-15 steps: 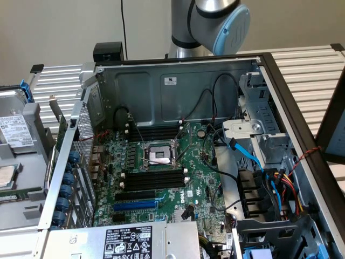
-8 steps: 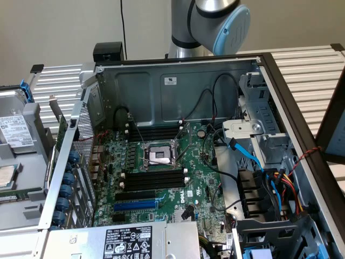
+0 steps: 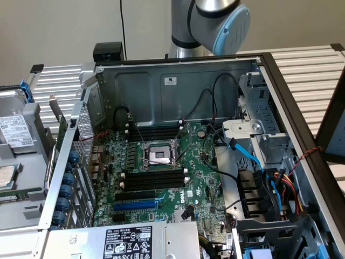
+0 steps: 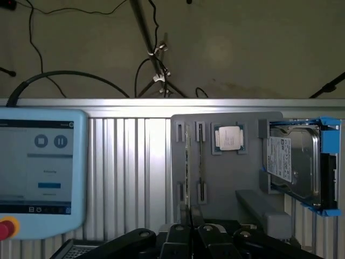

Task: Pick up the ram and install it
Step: 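Pick up the ram and move it above insertion slot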

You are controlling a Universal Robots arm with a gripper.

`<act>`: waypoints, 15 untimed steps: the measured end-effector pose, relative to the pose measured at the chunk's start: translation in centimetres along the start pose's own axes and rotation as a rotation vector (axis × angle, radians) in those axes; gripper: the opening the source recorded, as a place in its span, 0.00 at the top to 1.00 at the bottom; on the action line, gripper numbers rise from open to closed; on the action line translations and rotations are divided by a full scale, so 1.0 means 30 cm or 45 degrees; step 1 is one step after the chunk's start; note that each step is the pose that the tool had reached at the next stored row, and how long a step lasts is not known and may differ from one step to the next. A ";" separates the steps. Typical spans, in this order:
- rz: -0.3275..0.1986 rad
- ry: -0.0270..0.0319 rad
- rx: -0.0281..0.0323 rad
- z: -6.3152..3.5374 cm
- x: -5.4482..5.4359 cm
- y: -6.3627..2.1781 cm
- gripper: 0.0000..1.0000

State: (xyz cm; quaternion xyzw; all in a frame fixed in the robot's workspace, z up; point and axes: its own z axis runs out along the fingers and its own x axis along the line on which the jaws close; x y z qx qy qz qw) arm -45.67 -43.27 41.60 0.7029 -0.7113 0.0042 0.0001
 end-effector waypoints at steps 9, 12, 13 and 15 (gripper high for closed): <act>0.000 0.0002 -0.0002 0.000 -0.001 -0.004 0.88; 0.000 0.0001 -0.0001 0.000 -0.003 -0.013 0.88; 0.000 0.0001 -0.0001 0.000 -0.004 -0.016 0.88; 0.000 0.0001 0.0000 0.000 -0.007 -0.022 0.88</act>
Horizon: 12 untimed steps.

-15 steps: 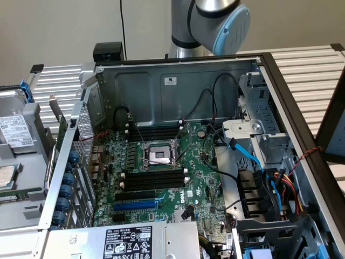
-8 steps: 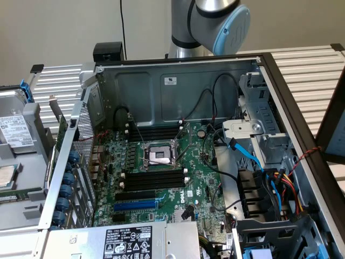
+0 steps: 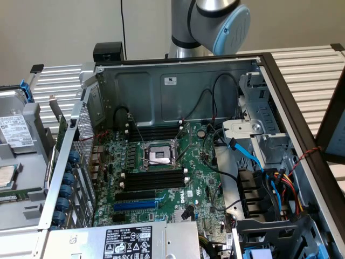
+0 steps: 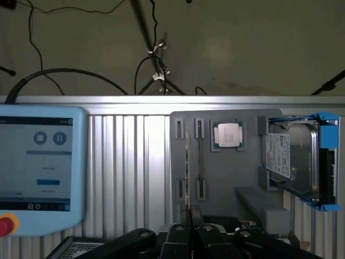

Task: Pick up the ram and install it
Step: 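Pick up the ram and move it above insertion slot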

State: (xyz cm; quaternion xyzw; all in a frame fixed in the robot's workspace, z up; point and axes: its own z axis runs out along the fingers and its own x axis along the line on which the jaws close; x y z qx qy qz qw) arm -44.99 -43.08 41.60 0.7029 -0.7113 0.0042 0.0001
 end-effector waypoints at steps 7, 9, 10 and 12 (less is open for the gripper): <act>0.000 0.0000 0.0000 0.000 -0.005 -0.019 0.88; 0.000 0.0000 0.0001 0.000 -0.006 -0.024 0.88; 0.000 0.0001 0.0001 0.000 -0.006 -0.028 0.88; 0.000 0.0000 0.0005 0.000 -0.007 -0.036 0.88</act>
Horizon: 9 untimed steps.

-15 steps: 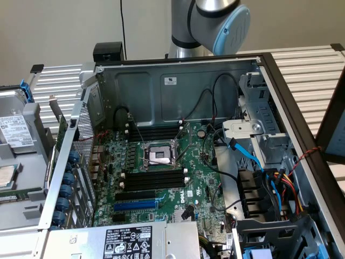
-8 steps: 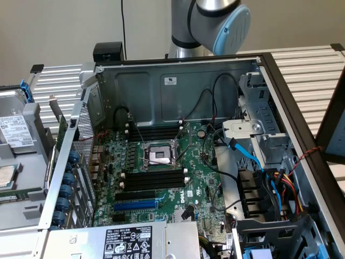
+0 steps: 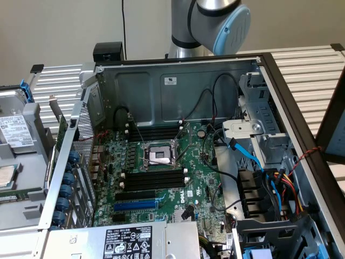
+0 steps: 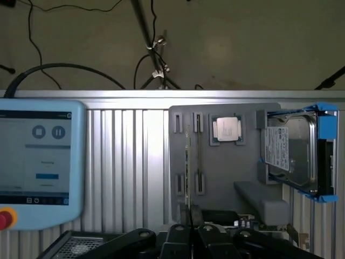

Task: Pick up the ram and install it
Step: 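Pick up the ram and move it above insertion slot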

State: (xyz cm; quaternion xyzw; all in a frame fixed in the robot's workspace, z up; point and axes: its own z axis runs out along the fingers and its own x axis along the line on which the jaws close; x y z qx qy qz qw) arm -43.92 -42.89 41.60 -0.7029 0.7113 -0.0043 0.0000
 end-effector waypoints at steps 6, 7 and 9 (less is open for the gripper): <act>0.000 -0.0001 0.0020 0.000 -0.008 -0.044 0.88; 0.000 -0.0001 0.0023 0.000 -0.010 -0.052 0.88; 0.000 -0.0001 0.0026 0.000 -0.013 -0.068 0.88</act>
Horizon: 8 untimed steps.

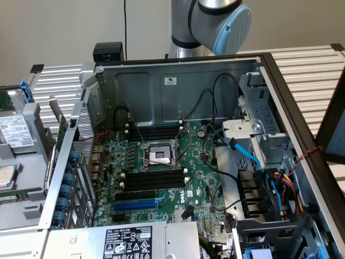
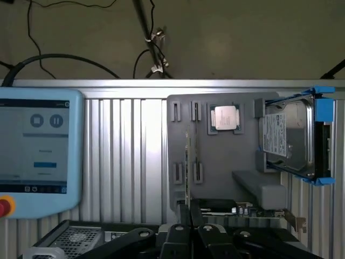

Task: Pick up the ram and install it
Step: 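Pick up the ram and move it above insertion slot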

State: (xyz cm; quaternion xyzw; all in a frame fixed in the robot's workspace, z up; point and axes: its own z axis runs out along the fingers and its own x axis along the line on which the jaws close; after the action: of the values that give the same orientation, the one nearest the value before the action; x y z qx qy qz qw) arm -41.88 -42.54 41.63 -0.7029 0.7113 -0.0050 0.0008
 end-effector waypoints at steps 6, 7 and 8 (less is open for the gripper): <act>0.000 0.0000 0.0004 0.000 -0.007 -0.046 0.88; 0.000 0.0001 0.0003 0.000 -0.008 -0.053 0.88; 0.000 0.0001 0.0004 0.000 -0.009 -0.061 0.88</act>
State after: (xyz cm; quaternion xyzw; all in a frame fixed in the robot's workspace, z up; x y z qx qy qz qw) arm -40.04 -42.29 41.63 -0.7029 0.7113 -0.0052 0.0009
